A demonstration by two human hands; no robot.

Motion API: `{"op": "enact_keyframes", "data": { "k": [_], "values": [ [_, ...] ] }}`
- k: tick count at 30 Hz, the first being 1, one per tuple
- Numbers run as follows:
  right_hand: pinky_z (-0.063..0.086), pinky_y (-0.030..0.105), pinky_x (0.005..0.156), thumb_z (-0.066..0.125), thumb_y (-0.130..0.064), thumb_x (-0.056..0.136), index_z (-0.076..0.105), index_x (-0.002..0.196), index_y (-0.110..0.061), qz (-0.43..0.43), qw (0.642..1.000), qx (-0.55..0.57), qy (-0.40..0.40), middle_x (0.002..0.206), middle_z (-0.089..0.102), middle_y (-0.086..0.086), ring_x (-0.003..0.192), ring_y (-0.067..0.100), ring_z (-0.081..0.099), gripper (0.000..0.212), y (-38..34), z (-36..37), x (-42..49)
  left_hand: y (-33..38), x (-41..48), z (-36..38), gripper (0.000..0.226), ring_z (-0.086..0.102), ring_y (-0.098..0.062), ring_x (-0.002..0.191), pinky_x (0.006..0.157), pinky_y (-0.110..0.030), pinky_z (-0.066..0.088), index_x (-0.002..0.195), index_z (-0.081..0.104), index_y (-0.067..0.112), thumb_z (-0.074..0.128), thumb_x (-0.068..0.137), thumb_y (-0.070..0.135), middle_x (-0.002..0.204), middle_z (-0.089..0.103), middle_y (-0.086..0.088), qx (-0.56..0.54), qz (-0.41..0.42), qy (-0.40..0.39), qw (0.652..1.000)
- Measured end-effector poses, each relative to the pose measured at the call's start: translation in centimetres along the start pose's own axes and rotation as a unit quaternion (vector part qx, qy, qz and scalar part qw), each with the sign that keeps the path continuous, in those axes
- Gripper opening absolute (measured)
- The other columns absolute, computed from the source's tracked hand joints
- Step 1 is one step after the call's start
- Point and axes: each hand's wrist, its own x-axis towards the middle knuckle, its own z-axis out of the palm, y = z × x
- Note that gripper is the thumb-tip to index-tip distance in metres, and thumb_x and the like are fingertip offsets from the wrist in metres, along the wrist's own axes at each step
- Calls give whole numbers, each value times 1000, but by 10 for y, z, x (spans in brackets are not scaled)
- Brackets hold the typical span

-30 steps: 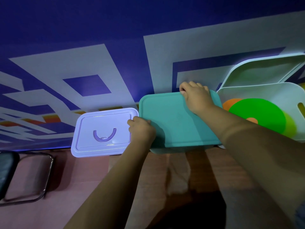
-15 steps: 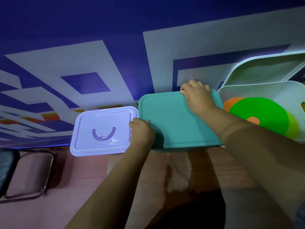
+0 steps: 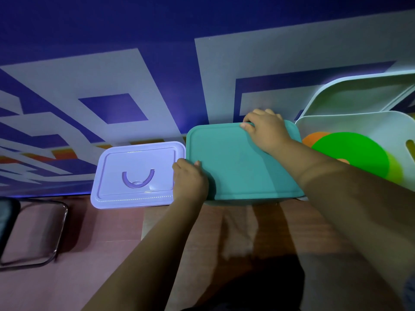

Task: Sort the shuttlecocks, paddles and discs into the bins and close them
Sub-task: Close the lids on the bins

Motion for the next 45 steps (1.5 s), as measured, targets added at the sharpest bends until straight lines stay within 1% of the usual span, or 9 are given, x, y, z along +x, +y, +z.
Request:
{"op": "enact_keyframes", "data": {
  "k": [9, 14, 18, 21, 27, 33, 36, 39, 45],
  "values": [
    [43, 44, 86, 53, -48, 106, 67, 110, -29, -11, 1000, 16, -9, 110, 66, -8, 104, 25, 52, 24, -9, -2, -7, -14, -11, -4, 36, 61, -39, 90, 61, -42, 39, 113, 43, 6, 31, 110, 39, 110, 50, -14, 89, 44, 34, 994],
    [46, 49, 93, 50, -54, 105, 72, 113, -26, -38, 995, 5, -87, 109, 58, -4, 110, 27, 52, 36, -9, -8, 1, -12, -12, -4, 34, 60, -38, 93, 64, -42, 39, 114, 42, 7, 31, 110, 39, 109, 52, -13, 77, 25, 33, 996],
    [53, 47, 88, 52, -49, 106, 71, 106, -19, -42, 991, 35, -126, 101, 58, -4, 99, 25, 59, 36, -14, -11, 11, -5, -11, 0, 39, 60, -36, 100, 68, -42, 40, 120, 43, 7, 30, 110, 42, 115, 55, -13, 49, -50, 39, 997],
    [54, 48, 88, 54, -47, 106, 71, 105, -19, -30, 990, 42, -130, 101, 58, -3, 97, 24, 58, 33, -16, -10, 13, -5, -8, 3, 40, 61, -36, 102, 69, -43, 43, 121, 43, 7, 29, 110, 43, 117, 55, -13, 63, -50, 38, 996],
    [43, 43, 98, 50, -50, 107, 73, 115, -24, -6, 996, 31, -81, 109, 64, -1, 110, 26, 56, 36, -13, 1, 1, -6, -6, 2, 37, 62, -38, 99, 65, -42, 40, 118, 44, 8, 30, 110, 41, 115, 53, -14, 113, -19, 31, 993],
    [36, 42, 100, 40, -49, 110, 69, 126, -32, 8, 993, 15, -120, 117, 64, -1, 113, 27, 56, 37, -17, 4, 4, -6, -1, -6, 39, 62, -40, 100, 69, -43, 38, 124, 41, 9, 27, 110, 43, 115, 55, -15, 131, -7, -15, 991],
    [38, 42, 100, 39, -49, 110, 69, 127, -33, 7, 992, 5, -123, 116, 64, 0, 114, 29, 54, 38, -18, 2, 1, -3, 0, -13, 59, 58, -44, 111, 79, -48, 41, 132, 37, 9, 31, 105, 61, 125, 49, -17, 116, -26, -70, 990],
    [43, 46, 103, 35, -49, 111, 64, 138, -31, 17, 992, -32, -125, 124, 62, 5, 119, 32, 50, 43, -26, -5, -3, 0, 0, -19, 92, 54, -44, 121, 94, -54, 45, 154, 21, 9, 31, 96, 79, 143, 40, -17, 152, -22, -97, 983],
    [30, 48, 122, 48, -41, 108, 40, 159, -21, 30, 993, -66, -97, 162, 37, 9, 148, 34, 34, 55, -36, -21, -55, 6, -3, -19, 101, 51, -43, 129, 98, -54, 45, 162, 11, 7, 32, 95, 80, 151, 39, -17, 150, -42, -91, 984]
  ]
}}
